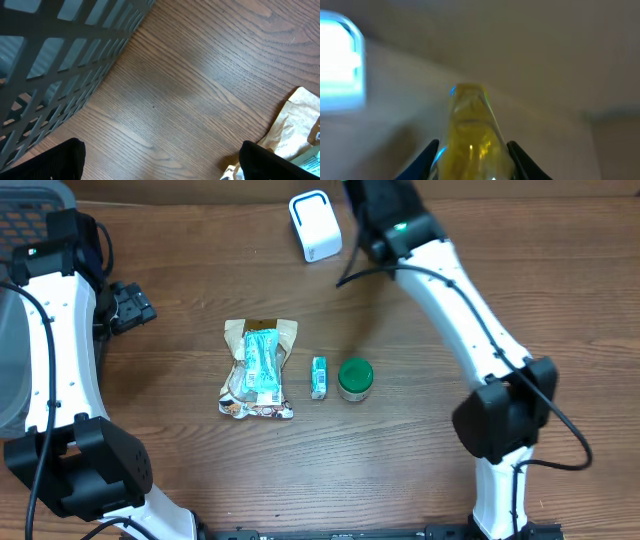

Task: Scan the item barcode
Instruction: 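Move the bottle to the table's right side and set it upright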

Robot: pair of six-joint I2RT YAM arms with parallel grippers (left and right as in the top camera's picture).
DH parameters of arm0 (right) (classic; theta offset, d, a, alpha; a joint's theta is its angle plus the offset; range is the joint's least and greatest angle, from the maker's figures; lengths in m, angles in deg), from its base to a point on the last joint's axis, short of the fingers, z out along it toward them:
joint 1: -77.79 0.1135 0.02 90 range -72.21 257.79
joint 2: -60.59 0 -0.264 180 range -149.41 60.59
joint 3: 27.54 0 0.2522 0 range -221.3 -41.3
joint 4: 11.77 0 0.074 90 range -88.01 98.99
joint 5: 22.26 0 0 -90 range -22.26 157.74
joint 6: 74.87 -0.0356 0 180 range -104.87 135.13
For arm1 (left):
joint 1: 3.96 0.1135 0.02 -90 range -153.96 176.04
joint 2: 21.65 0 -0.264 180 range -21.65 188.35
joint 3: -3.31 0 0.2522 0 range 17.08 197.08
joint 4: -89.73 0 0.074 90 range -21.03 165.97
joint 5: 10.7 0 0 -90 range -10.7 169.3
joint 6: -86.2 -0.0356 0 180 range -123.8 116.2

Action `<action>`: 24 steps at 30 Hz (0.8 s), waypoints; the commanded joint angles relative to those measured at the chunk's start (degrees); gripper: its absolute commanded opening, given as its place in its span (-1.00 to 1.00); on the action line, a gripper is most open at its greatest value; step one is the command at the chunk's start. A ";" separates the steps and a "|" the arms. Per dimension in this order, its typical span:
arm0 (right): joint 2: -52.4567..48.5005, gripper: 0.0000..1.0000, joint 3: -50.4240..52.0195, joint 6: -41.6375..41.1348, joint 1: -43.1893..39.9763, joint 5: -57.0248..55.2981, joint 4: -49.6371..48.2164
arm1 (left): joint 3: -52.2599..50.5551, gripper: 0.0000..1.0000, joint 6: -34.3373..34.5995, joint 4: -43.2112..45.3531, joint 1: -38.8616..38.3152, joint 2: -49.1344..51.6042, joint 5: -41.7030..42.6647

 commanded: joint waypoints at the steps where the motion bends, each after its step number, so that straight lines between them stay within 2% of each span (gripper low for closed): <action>1: 3.56 -0.65 -0.39 -12.76 -3.89 4.63 7.10 | 1.01 0.99 -1.09 0.04 0.22 0.57 -0.76; 2: 3.56 -0.64 -0.37 -14.75 -5.16 6.93 10.67 | 1.01 0.99 -1.09 0.04 0.22 0.57 -0.76; 4: 3.45 -0.46 -0.37 -19.02 -8.09 11.89 17.81 | 1.01 0.99 -1.09 0.04 0.22 0.57 -0.76; 6: 3.17 -0.44 -0.37 -22.49 -11.67 17.20 23.71 | 1.01 0.98 -1.09 0.04 0.22 0.57 -0.76; 11: 3.10 -0.45 0.02 -25.29 -20.06 25.86 30.88 | 1.01 0.99 -1.09 0.04 0.22 0.57 -0.76; 17: 3.10 -0.45 1.42 -25.31 -27.82 31.67 34.60 | 1.01 0.99 -1.07 0.04 0.22 0.57 -0.76; 24: 3.10 -0.37 7.76 -25.33 -31.43 31.67 31.69 | 1.01 0.99 -1.09 0.04 0.22 0.57 -0.76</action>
